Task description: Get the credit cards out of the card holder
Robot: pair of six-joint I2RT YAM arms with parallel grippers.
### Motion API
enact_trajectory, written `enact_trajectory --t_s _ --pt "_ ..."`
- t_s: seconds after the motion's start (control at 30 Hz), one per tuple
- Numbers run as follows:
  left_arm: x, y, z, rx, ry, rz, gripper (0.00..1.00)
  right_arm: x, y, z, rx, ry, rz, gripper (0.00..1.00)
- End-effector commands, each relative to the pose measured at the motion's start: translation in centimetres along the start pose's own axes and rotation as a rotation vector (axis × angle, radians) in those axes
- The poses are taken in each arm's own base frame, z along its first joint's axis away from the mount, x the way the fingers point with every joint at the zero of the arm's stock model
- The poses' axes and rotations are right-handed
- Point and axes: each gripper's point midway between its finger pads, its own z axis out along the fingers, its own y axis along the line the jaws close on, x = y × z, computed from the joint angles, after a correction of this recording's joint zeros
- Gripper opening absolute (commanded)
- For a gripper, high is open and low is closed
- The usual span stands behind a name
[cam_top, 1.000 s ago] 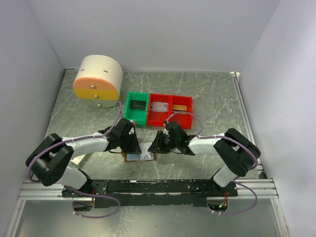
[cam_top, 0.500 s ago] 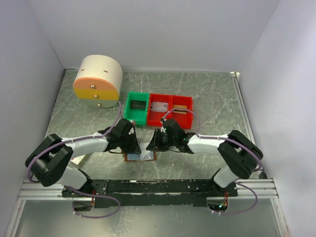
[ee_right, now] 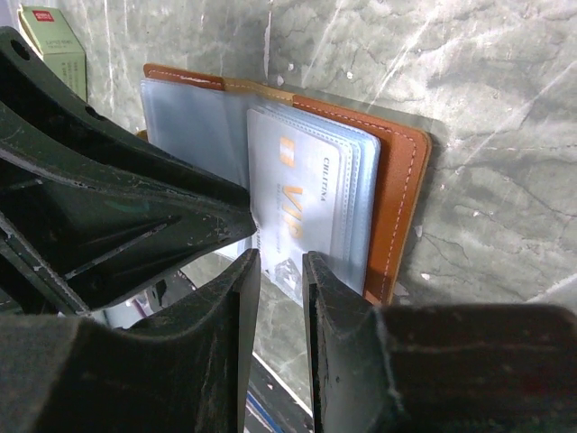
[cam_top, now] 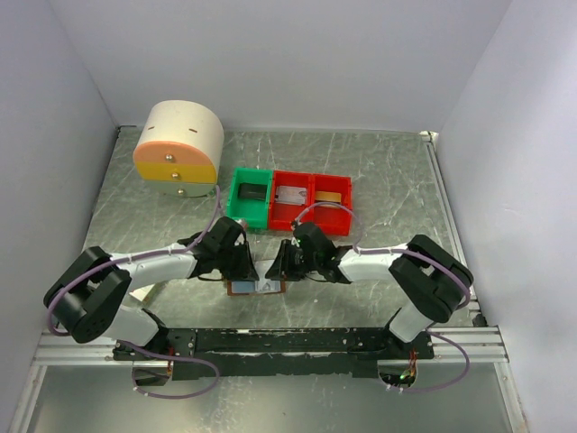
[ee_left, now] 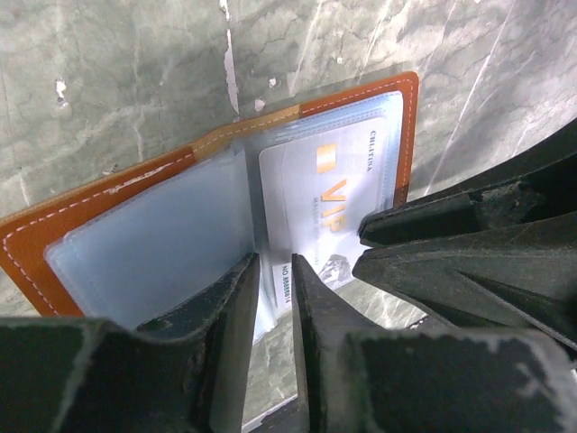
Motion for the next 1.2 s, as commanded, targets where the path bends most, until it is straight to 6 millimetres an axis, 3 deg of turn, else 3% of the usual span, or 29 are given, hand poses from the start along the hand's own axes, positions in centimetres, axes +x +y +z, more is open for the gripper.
enact_trajectory --t_s 0.0,0.1,0.27,0.7,1.17 --pt "0.3 0.9 0.0 -0.026 -0.012 -0.02 0.36 1.0 -3.1 -0.2 0.106 -0.001 0.017 0.27" --pt "0.4 0.7 0.2 -0.004 -0.015 -0.041 0.4 1.2 -3.5 -0.1 0.113 0.003 0.024 0.27" --pt "1.3 0.9 0.9 0.017 0.012 -0.073 0.38 1.3 -3.6 -0.2 0.116 -0.004 0.031 0.27" --pt "1.0 1.5 0.4 -0.013 -0.026 -0.103 0.07 0.8 -3.7 -0.6 0.138 -0.016 0.014 0.28" --pt "1.1 1.7 0.3 -0.017 -0.027 -0.101 0.07 0.1 -2.4 -0.5 0.111 -0.005 -0.015 0.32"
